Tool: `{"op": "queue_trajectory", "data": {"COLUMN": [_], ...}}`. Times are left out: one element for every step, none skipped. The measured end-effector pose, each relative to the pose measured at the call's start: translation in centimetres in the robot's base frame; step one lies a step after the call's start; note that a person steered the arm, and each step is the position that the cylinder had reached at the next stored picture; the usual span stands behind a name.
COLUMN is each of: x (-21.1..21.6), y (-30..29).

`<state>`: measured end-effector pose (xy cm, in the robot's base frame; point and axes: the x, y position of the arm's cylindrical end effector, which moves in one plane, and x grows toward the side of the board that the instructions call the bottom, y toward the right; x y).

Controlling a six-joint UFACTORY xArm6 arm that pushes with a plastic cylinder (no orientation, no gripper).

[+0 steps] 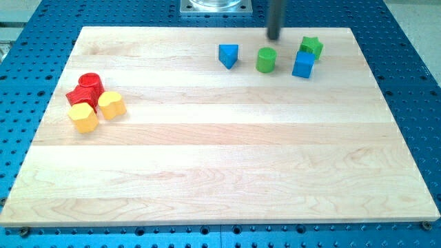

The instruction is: Move the green star into the green circle

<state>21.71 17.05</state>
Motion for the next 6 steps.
{"op": "queue_trajectory", "data": {"x": [3.4, 5.5, 7.2, 6.3, 6.3, 5.0], "y": [6.8, 4.4, -1.2, -3.7, -3.4, -4.2]}}
